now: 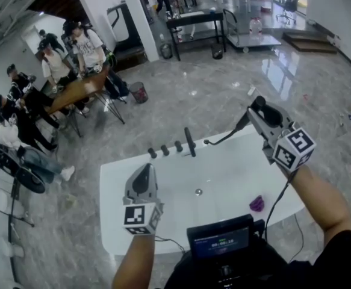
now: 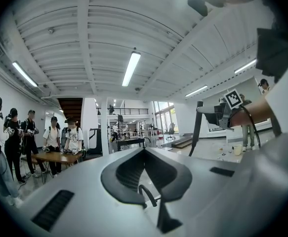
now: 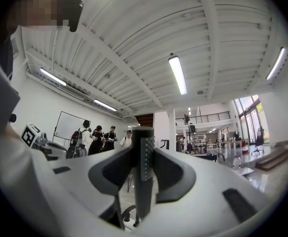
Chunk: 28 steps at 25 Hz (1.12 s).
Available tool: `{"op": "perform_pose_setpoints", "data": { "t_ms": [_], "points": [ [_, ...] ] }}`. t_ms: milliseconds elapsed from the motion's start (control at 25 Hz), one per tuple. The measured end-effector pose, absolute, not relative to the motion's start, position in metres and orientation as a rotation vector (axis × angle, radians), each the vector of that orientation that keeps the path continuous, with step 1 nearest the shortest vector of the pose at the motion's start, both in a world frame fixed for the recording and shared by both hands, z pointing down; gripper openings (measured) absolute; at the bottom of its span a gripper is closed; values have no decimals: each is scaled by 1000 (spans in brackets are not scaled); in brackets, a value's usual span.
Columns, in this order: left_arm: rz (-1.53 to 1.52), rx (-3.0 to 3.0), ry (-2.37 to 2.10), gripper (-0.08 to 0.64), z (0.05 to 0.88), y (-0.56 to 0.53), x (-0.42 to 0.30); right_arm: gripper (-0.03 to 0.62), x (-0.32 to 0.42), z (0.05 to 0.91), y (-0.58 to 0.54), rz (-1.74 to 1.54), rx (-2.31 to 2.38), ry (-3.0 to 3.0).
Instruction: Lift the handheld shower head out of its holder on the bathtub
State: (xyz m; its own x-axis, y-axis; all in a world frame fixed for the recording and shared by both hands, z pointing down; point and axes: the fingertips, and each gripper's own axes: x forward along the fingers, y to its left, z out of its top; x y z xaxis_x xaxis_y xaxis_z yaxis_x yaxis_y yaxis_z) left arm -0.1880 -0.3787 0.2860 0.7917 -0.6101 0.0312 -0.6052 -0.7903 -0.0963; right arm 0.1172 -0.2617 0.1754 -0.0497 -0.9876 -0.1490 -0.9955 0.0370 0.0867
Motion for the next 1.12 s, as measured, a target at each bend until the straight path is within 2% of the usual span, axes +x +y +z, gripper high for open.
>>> {"op": "perform_pose_setpoints", "data": {
  "t_ms": [1120],
  "points": [
    [-161,-2906,1013,8,289,-373,-194,140,123,189,-266,177,-2155,2226]
  ]
}}
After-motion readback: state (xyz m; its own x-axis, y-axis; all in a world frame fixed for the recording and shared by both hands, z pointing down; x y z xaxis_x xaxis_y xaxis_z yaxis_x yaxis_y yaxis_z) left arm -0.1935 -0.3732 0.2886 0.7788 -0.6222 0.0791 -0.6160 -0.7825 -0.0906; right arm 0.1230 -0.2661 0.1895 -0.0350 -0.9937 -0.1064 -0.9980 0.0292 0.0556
